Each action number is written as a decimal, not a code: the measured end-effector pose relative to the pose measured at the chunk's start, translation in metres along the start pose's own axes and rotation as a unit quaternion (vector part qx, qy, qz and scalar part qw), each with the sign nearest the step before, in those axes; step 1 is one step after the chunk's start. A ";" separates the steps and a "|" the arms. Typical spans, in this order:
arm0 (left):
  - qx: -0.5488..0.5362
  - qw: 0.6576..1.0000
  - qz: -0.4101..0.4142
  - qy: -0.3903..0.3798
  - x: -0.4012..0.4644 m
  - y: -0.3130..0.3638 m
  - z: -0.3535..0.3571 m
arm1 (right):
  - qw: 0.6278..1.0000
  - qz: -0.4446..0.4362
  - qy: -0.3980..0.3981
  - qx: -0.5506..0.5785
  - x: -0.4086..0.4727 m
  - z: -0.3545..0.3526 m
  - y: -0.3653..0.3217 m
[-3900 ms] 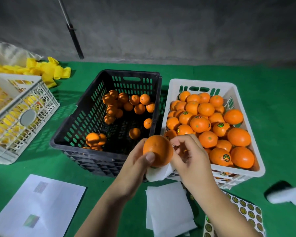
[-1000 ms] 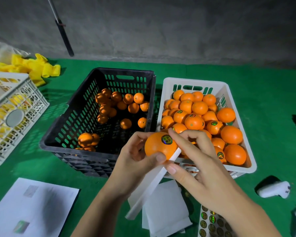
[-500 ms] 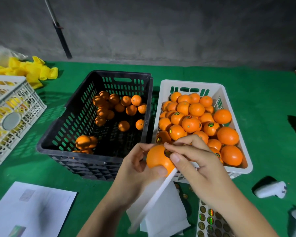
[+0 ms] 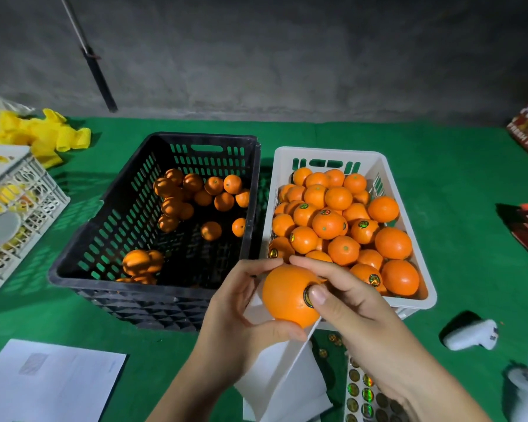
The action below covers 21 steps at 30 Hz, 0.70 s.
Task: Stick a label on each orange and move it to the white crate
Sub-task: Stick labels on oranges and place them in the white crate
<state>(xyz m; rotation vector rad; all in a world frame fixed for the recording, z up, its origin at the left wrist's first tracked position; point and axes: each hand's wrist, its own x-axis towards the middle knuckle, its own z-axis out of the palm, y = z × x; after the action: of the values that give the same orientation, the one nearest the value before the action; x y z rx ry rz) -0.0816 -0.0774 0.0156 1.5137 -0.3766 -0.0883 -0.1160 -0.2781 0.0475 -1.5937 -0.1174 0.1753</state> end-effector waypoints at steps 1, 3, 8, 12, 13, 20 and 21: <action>0.003 1.000 0.002 0.008 0.001 -0.001 0.001 | 1.000 -0.009 0.001 0.000 -0.002 -0.002 0.000; 0.005 1.000 -0.008 0.014 0.004 -0.003 0.006 | 0.999 -0.034 0.023 -0.018 -0.004 -0.007 0.002; 0.011 0.999 -0.040 0.008 0.008 -0.011 0.019 | 0.998 -0.050 0.012 -0.027 -0.005 -0.020 0.004; -0.052 0.993 -0.096 0.044 0.012 -0.017 0.016 | 0.993 -0.082 0.086 -0.008 0.000 -0.033 0.011; -0.078 0.989 -0.113 0.058 0.013 -0.018 0.015 | 0.988 -0.087 0.124 0.025 0.005 -0.037 0.014; -0.084 0.974 -0.195 0.080 0.009 -0.027 0.013 | 0.941 -0.038 0.335 0.038 0.102 -0.111 0.047; -0.086 0.972 -0.202 0.082 0.008 -0.029 0.014 | 0.937 -0.020 0.349 -0.026 0.118 -0.123 0.054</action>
<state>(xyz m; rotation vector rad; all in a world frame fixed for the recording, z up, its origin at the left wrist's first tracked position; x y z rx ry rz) -0.0729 -0.0949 -0.0117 1.3956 0.0754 -0.3059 0.0203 -0.3787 -0.0082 -1.6186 0.4007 -0.4325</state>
